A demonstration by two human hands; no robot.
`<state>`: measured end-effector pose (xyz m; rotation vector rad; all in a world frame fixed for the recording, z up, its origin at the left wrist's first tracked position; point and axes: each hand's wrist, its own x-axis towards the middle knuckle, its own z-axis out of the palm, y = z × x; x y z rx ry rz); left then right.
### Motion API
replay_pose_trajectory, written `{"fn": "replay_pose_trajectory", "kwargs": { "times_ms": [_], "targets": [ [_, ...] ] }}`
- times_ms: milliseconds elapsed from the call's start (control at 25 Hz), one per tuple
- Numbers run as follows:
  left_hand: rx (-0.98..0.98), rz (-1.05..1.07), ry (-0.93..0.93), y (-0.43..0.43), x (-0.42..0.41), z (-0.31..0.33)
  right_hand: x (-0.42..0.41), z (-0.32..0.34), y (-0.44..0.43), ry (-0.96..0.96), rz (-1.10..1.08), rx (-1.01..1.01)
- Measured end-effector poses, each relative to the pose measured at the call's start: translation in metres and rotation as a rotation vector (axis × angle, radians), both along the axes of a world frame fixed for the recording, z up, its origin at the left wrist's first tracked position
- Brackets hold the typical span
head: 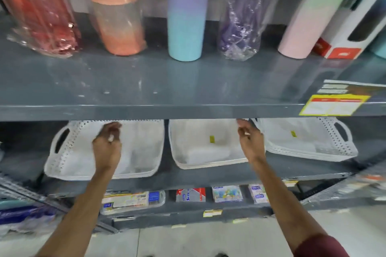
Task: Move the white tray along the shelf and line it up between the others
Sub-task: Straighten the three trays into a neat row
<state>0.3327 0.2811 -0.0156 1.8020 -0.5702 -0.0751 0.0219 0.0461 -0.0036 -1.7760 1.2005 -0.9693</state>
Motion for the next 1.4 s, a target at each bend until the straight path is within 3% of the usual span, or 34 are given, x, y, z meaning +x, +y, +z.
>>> {"fn": "replay_pose_trajectory", "kwargs": {
  "times_ms": [120, 200, 280, 400, 520, 840, 1000, 1120, 1400],
  "targets": [
    [0.349, -0.074, 0.037, -0.065, -0.066, -0.012, -0.055, -0.008, -0.061, 0.349, -0.144, -0.127],
    [0.597, -0.121, 0.098, -0.096, -0.091, -0.017, -0.071, -0.017, -0.094, 0.582, -0.129, 0.032],
    [0.689, -0.124, 0.135, -0.116, -0.107, -0.021, -0.079, -0.027, -0.116, 0.676, 0.001, 0.249],
    [0.674, -0.052, 0.028, -0.125, -0.119, -0.028, -0.079, -0.035, -0.126, 0.665, 0.157, 0.396],
    [0.703, -0.069, -0.114, -0.123, -0.128, -0.035, -0.079, -0.04, -0.116, 0.694, 0.153, 0.266],
    [0.632, -0.069, -0.234, -0.095, -0.146, -0.048, -0.101, -0.053, -0.067, 0.649, -0.026, -0.004],
    [0.584, -0.014, -0.232, -0.085, -0.152, -0.055, -0.108, -0.061, -0.055, 0.653, -0.141, -0.106],
    [0.6, 0.015, -0.199, -0.102, -0.137, -0.055, -0.095, -0.06, -0.064, 0.603, -0.196, -0.072],
    [0.644, 0.024, -0.177, -0.15, -0.102, -0.049, -0.055, -0.064, -0.109, 0.72, -0.138, -0.023]
  ]
}}
